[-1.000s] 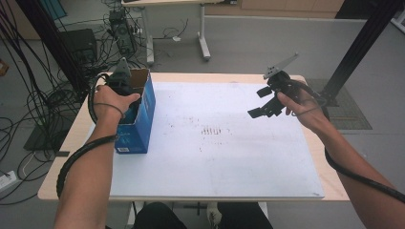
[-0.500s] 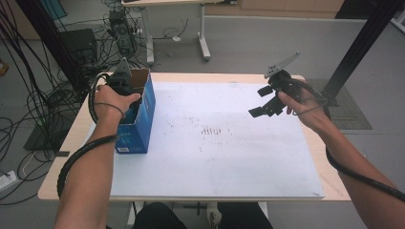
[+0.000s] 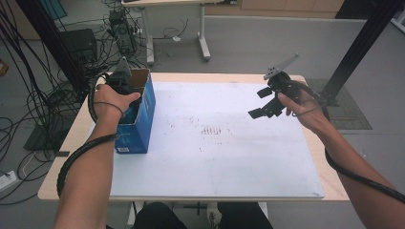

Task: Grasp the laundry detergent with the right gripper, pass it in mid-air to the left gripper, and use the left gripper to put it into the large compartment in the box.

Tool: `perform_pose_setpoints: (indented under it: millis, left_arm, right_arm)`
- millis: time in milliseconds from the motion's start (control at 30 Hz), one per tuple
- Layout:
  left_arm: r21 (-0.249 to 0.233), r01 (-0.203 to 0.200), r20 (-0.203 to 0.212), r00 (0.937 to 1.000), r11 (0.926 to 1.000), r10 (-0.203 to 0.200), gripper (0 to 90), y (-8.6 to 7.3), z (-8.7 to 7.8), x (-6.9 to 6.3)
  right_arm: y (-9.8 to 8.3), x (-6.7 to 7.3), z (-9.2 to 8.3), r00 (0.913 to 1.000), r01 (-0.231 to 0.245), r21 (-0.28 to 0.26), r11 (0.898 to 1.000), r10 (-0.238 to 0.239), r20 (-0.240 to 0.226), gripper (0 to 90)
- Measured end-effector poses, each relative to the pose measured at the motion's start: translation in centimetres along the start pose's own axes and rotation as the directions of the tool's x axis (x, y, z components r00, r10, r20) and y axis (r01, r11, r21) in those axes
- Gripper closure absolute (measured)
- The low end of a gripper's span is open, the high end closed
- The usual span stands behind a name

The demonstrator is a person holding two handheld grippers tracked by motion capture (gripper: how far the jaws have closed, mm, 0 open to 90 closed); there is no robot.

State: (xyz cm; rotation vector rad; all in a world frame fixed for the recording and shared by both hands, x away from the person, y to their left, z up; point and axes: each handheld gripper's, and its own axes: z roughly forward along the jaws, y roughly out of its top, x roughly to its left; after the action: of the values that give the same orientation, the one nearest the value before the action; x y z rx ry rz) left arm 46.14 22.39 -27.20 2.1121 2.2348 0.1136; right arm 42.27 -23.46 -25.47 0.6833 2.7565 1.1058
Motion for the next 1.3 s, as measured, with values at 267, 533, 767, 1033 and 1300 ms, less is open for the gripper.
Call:
perform_pose_setpoints:
  millis: [267, 533, 767, 1033, 1300]
  left_arm:
    - [-0.017, 0.0, 0.003, 1.0, 0.9999, 0.0, 30.2, -0.1, -1.4, 0.2]
    - [-0.026, -0.015, -0.001, 0.9999, 0.9995, 0.015, 28.4, 0.0, -2.8, -0.3]
    - [-0.04, -0.014, 0.001, 0.9999, 0.9991, 0.014, 26.4, -0.3, -4.2, -0.1]
    - [-0.091, -0.021, 0.027, 0.9993, 0.9956, 0.024, 21.4, -0.6, -6.9, 0.2]
    - [-0.125, -0.072, 0.065, 0.9946, 0.9895, 0.081, 15.5, -0.4, -8.5, -1.9]
  right_arm:
    - [0.3, 0.2, 0.3, 1.0, 0.007, -0.006, 1.0, -0.007, -0.005, 1.9]
    - [0.4, 0.3, 0.6, 0.9999, 0.012, -0.01, 1.0, -0.012, -0.011, 1.9]
    - [0.5, 0.3, 0.3, 0.9999, 0.012, -0.008, 1.0, -0.012, -0.005, 1.9]
    - [0.5, 0.0, -0.1, 0.9999, 0.005, -0.002, 1.0, -0.005, 0.01, 1.8]
    - [1.0, -0.3, -0.4, 0.9995, 0.0, 0.012, 1.0, 0.0, 0.031, 1.7]
